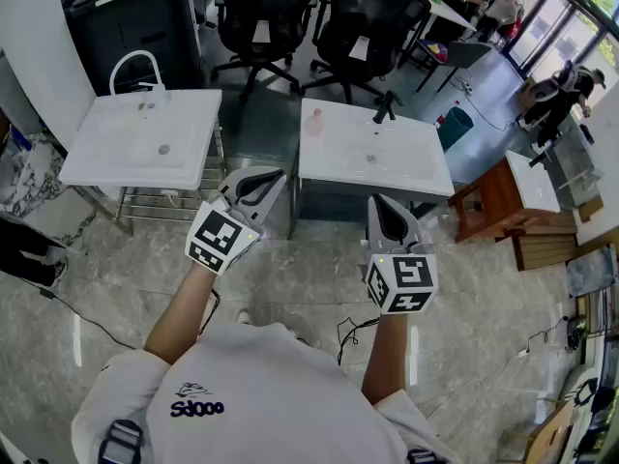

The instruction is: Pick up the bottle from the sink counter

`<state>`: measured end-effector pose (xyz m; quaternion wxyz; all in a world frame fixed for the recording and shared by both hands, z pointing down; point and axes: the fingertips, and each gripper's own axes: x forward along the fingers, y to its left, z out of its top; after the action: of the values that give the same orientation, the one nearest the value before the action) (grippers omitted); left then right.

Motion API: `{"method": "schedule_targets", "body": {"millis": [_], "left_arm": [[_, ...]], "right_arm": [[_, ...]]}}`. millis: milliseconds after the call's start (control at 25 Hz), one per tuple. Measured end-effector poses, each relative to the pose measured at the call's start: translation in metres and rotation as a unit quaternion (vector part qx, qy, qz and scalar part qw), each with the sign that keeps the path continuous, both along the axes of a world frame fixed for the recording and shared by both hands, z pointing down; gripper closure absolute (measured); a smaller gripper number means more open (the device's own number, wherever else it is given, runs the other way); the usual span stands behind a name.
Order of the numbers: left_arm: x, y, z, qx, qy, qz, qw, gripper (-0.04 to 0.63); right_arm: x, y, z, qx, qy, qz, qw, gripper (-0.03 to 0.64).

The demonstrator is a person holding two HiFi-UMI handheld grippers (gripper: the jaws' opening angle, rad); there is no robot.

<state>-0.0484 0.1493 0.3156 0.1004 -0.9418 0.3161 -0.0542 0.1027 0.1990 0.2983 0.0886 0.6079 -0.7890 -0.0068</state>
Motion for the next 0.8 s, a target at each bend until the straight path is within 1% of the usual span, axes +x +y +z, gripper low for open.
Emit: {"method": "schedule_targets", "body": {"millis": [240,320,400,440,560,680,800], "left_arm": [[0.015,-0.001,0.02,-0.053,-0.008,-0.002,0.9986,0.589],[0.02,0.003,0.022,-0.066,0.003,-0.001,0.9978,0.591],[0.024,0.009,0.018,-0.064,0.013,-0.007,0.9978,0.591],[0.026,0.011,0.016,-0.06,0.013,-0.013,0.998,0.591],[0.031,0.015,0.017,-0.058,0.008,-0.028,0.9979,0.591],[0.036,0.014,0.021,-0.065,0.006,-0.03,0.9974,0.591],[0.042,0.009,0.025,-0.063,-0.002,-0.03,0.9976,0.591]], "right_arm": [[0.012,-0.001,0.009,-0.004,-0.008,-0.007,1.0,0.606],[0.015,0.0,0.013,-0.007,-0.011,-0.014,1.0,0.606],[0.02,0.002,0.017,-0.01,-0.011,-0.02,1.0,0.607],[0.023,0.002,0.019,-0.011,-0.011,-0.024,1.0,0.607],[0.03,0.001,0.026,-0.02,-0.016,-0.037,0.999,0.607],[0.033,-0.003,0.032,-0.026,-0.016,-0.048,0.998,0.607],[0.032,-0.009,0.036,-0.028,-0.01,-0.067,0.997,0.607]]}}
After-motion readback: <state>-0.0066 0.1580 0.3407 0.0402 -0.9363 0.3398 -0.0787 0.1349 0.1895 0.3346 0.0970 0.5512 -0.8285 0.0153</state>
